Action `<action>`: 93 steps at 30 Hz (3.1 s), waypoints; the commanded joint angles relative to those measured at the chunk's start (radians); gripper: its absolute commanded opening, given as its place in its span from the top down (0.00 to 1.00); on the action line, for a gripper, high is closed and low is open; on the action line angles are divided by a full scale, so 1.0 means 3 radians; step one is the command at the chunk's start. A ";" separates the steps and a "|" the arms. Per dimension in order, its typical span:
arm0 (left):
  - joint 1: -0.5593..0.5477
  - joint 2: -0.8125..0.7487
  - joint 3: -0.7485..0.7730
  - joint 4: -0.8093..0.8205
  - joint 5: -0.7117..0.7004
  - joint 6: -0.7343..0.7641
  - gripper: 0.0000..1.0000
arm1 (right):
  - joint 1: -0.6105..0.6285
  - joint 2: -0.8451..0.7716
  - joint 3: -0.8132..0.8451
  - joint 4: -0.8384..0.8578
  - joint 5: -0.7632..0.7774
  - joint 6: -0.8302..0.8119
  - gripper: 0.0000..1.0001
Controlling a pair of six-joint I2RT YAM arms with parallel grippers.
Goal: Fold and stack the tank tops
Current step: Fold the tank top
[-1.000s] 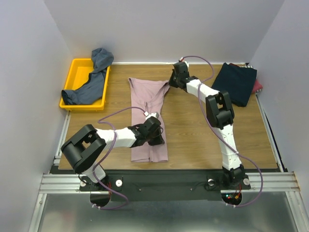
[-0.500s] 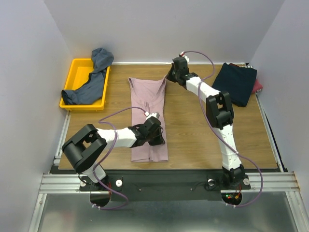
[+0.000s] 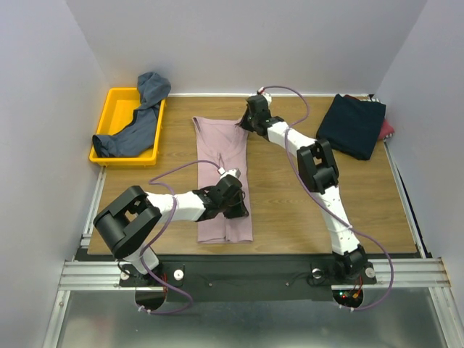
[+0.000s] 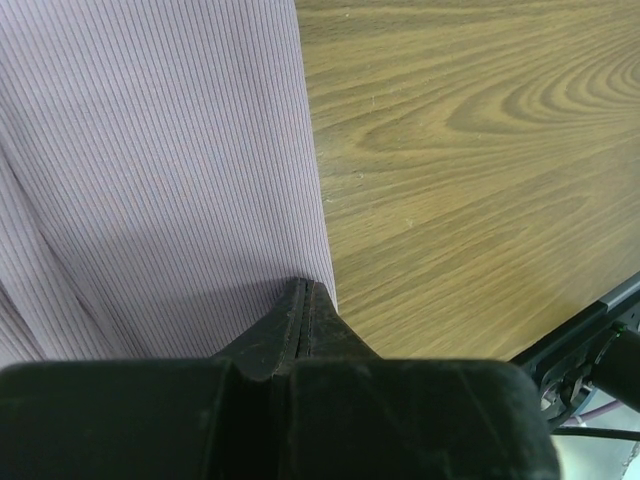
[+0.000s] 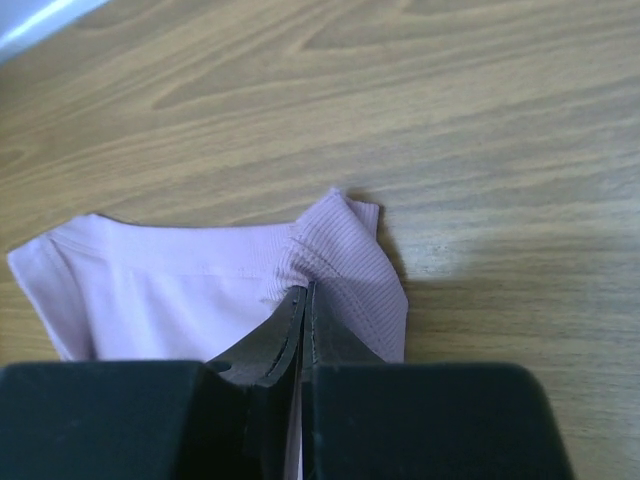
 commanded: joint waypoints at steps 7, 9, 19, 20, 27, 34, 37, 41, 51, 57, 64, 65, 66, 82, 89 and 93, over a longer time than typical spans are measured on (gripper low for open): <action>0.0012 0.0004 -0.0093 -0.0009 0.0065 0.0090 1.00 | 0.0117 0.0160 0.0290 0.0155 0.0359 0.0018 0.91; 0.0007 -0.0006 -0.0103 -0.0004 0.0065 0.0085 1.00 | 0.0117 0.0181 0.0290 0.0165 0.0446 0.0043 0.87; -0.0009 -0.0011 -0.0149 0.0021 0.0111 0.0070 1.00 | 0.0117 0.0365 0.0387 0.0263 0.0452 0.0171 0.62; -0.0014 -0.0011 -0.0149 0.0026 0.0116 0.0065 1.00 | 0.0117 0.0370 0.0367 0.0268 0.0482 0.0186 0.62; -0.0147 0.0101 -0.0073 0.0057 0.0203 0.0080 1.00 | 0.0122 0.0202 0.0127 0.0339 0.0692 0.0186 0.62; -0.0382 0.0260 0.0111 0.0067 0.0213 0.0049 1.00 | 0.0112 0.0012 -0.0103 0.0370 0.0866 0.0043 0.61; -0.0428 0.0285 0.0173 0.0067 0.0223 0.0049 1.00 | 0.0107 -0.0095 -0.0261 0.0365 0.0973 -0.0028 0.61; -0.0510 0.0347 0.0234 0.0067 0.0218 0.0034 1.00 | 0.0056 -0.0248 -0.0517 0.0375 0.1055 -0.0085 0.61; -0.0653 0.0357 0.0372 0.0083 0.0243 0.0019 1.00 | -0.0087 -0.0652 -0.1019 0.0457 0.0954 -0.0248 0.60; -0.0541 0.0071 0.0438 -0.0019 0.0121 0.0085 1.00 | -0.0108 -0.0770 -0.0871 0.0621 0.0315 -0.0457 0.41; -0.0306 -0.0277 0.0658 -0.0172 0.0095 0.0310 0.71 | -0.0113 -0.0872 -0.0687 0.0626 0.0048 -0.0540 0.25; -0.0280 -0.0338 0.0689 -0.0203 0.0090 0.0330 0.70 | -0.0118 -0.0883 -0.0687 0.0626 0.0027 -0.0535 0.25; -0.0204 -0.0424 0.0725 -0.0254 0.0055 0.0336 0.69 | -0.0128 -0.0913 -0.0712 0.0626 -0.0003 -0.0514 0.25; 0.1724 -0.0191 0.1516 -0.0593 -0.0692 0.0080 0.82 | -0.0128 -0.1282 -0.1091 0.0570 -0.0570 -0.0397 0.28; 0.2123 0.1172 0.2549 -0.0587 -0.0416 0.0371 0.93 | -0.0077 -0.1399 -0.1382 0.0539 -0.0617 -0.0407 0.47; 0.2139 0.1762 0.3147 -0.0613 -0.0273 0.0428 0.94 | -0.0056 -0.1572 -0.1693 0.0544 -0.0581 -0.0442 0.55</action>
